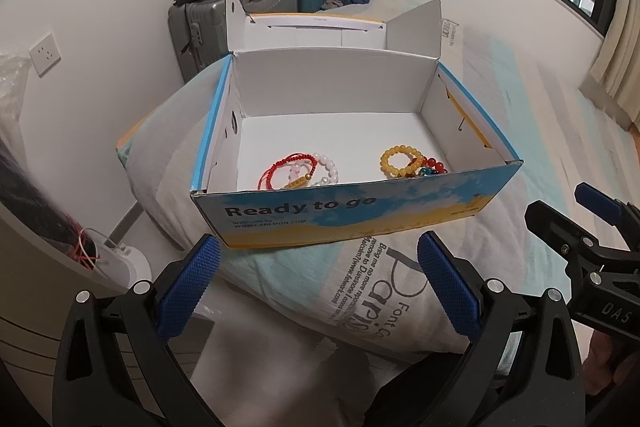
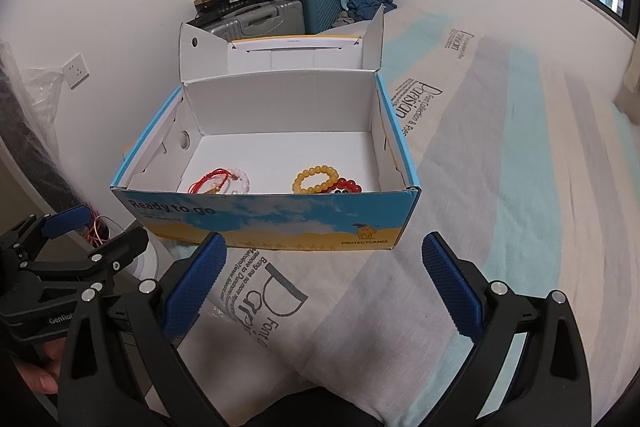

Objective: Organize jewelry

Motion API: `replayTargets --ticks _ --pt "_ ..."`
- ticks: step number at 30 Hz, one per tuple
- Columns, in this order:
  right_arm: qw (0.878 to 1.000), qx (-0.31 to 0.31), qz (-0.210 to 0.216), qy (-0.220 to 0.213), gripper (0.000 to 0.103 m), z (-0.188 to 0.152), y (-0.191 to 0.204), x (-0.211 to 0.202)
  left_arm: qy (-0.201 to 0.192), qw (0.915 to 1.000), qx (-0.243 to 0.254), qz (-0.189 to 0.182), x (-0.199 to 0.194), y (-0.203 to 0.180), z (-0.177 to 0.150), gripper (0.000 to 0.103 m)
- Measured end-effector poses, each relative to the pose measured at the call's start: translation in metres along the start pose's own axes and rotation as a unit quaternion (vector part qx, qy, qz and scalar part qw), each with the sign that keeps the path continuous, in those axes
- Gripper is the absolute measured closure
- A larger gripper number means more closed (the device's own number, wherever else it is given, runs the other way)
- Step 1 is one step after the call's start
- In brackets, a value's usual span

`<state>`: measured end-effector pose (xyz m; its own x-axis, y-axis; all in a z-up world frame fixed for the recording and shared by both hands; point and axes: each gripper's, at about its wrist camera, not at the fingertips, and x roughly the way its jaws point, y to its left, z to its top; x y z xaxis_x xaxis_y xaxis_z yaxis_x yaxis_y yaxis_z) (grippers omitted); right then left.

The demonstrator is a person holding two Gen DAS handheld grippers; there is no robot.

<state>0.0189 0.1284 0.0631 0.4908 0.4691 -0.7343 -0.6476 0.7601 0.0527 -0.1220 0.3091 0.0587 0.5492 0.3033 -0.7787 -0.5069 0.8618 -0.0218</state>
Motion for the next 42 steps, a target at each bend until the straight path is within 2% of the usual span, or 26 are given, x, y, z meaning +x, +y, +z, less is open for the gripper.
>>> replayTargets --ticks 42 --pt "1.0 -0.005 0.0 0.003 0.009 -0.0013 0.0041 -0.0008 -0.006 1.0 -0.004 0.002 0.0017 -0.0014 0.0049 0.006"
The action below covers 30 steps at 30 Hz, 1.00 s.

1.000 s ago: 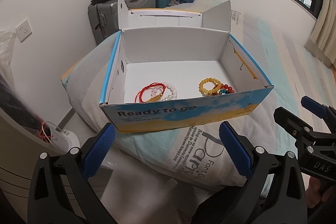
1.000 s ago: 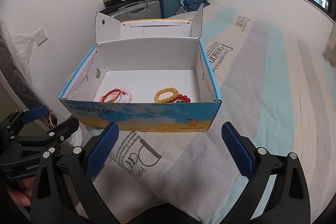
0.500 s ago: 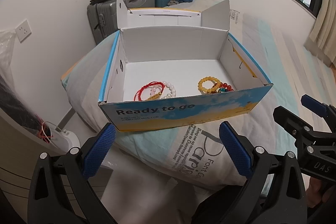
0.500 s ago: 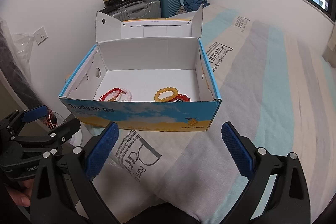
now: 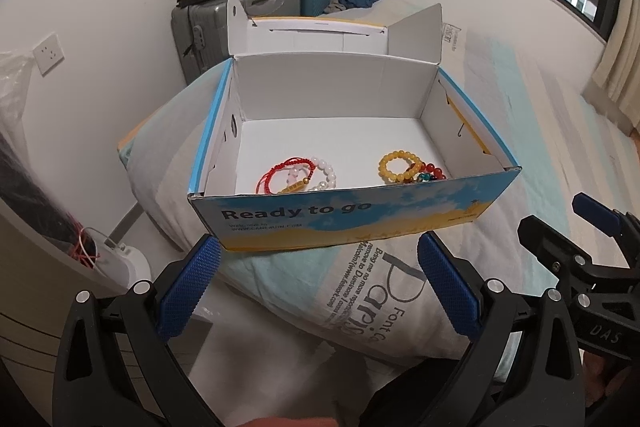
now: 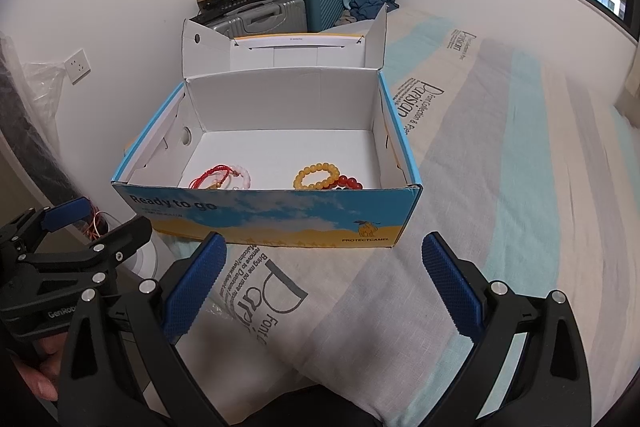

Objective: Organize jewelry

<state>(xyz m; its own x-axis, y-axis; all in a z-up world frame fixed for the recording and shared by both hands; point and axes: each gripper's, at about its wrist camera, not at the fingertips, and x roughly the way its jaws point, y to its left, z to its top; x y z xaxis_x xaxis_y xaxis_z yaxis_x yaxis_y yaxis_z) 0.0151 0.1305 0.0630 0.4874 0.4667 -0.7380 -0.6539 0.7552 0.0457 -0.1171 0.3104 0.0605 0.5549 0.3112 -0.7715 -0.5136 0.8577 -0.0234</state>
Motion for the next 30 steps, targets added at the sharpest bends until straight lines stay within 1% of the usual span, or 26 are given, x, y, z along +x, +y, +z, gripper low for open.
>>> replayTargets --ticks 3,5,9,12,14,30 --pt "1.0 -0.001 0.0 0.0 0.009 -0.0001 -0.0008 -0.0004 -0.013 0.9999 0.005 0.01 -0.0024 -0.0014 -0.0017 0.006" --pt "1.0 -0.001 0.0 0.0 0.009 -0.0003 -0.0009 -0.0005 -0.016 0.9998 0.012 0.006 -0.0031 -0.003 -0.0026 0.006" --pt "1.0 0.002 0.001 0.0 0.009 -0.0004 -0.0019 0.0007 -0.03 0.9991 0.027 0.013 -0.0065 -0.0056 -0.0017 0.006" --pt "1.0 0.002 0.0 -0.001 0.009 -0.0009 -0.0017 0.0008 -0.029 0.9985 0.036 0.028 -0.0056 -0.0087 -0.0004 0.006" --pt "1.0 0.002 0.0 -0.001 0.009 -0.0009 -0.0019 0.0008 -0.027 0.9985 0.037 0.031 -0.0052 -0.0096 -0.0005 0.006" --pt "1.0 0.006 -0.001 0.001 0.009 -0.002 -0.0032 0.0011 -0.023 0.9989 0.034 0.021 -0.0047 -0.0099 -0.0034 0.006"
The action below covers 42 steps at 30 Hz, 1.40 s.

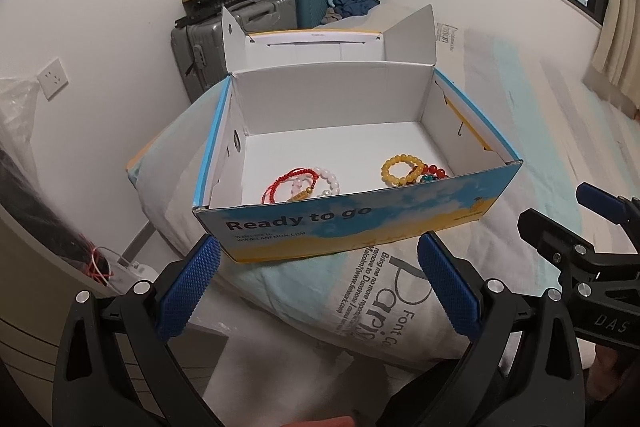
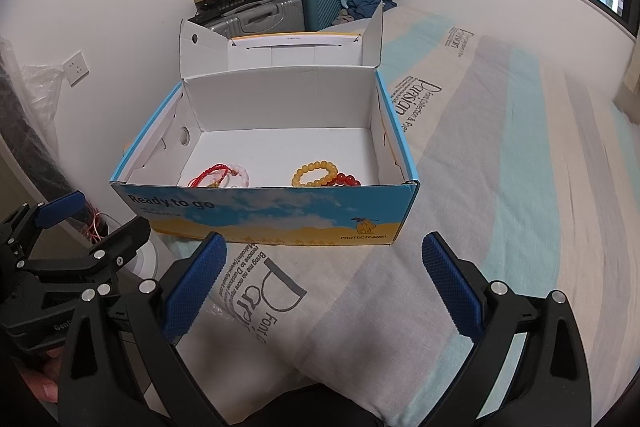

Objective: Organize jewelry

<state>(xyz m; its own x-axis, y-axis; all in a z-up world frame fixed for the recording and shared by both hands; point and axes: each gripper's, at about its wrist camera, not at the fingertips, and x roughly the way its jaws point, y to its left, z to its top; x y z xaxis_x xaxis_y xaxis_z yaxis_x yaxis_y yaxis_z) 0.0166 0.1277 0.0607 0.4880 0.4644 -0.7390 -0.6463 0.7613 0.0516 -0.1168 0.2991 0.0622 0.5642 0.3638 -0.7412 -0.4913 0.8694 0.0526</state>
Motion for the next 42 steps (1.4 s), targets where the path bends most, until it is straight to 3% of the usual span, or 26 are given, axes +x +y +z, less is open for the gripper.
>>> replayTargets --ticks 42 --pt "1.0 0.002 -0.004 0.001 0.009 -0.0011 -0.0024 0.0006 0.001 1.0 -0.002 0.007 -0.0006 0.0017 0.0033 0.006"
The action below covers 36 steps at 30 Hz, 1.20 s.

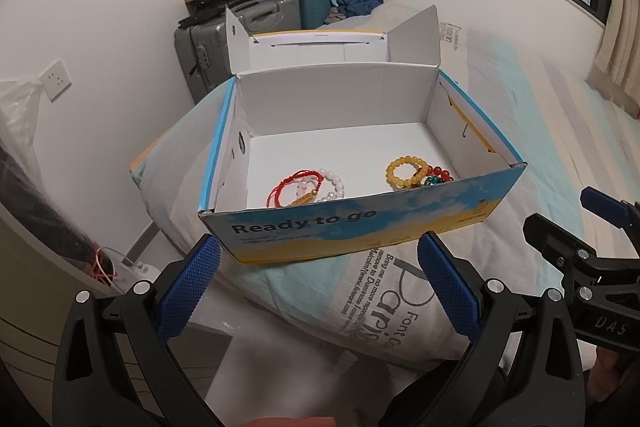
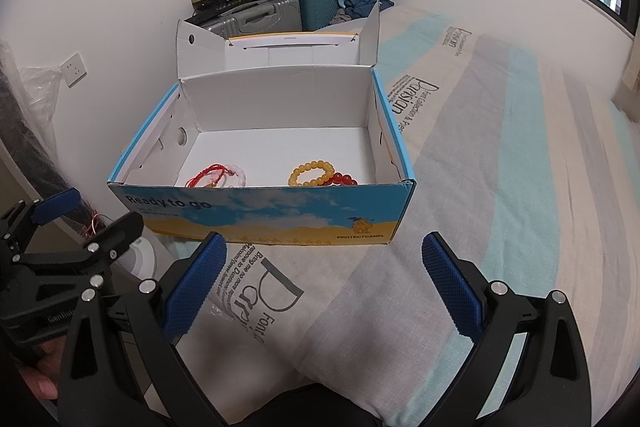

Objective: Organize jewelry

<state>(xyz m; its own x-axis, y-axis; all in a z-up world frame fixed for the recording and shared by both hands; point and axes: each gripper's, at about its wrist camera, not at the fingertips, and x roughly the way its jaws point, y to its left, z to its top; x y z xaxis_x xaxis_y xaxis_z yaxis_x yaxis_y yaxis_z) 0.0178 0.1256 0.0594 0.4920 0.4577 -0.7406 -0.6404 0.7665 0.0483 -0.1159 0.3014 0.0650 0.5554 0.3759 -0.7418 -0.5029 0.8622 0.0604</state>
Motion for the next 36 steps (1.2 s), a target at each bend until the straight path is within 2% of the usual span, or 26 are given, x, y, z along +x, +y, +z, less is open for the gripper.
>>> replayTargets --ticks 15,36 --pt "1.0 0.002 0.0 0.003 0.009 -0.001 0.002 0.001 0.009 0.9996 -0.025 0.003 0.003 0.007 -0.001 0.006" --pt "1.0 0.002 0.0 0.004 0.009 -0.003 0.001 0.002 0.001 1.0 0.006 -0.004 0.0 -0.004 -0.005 0.006"
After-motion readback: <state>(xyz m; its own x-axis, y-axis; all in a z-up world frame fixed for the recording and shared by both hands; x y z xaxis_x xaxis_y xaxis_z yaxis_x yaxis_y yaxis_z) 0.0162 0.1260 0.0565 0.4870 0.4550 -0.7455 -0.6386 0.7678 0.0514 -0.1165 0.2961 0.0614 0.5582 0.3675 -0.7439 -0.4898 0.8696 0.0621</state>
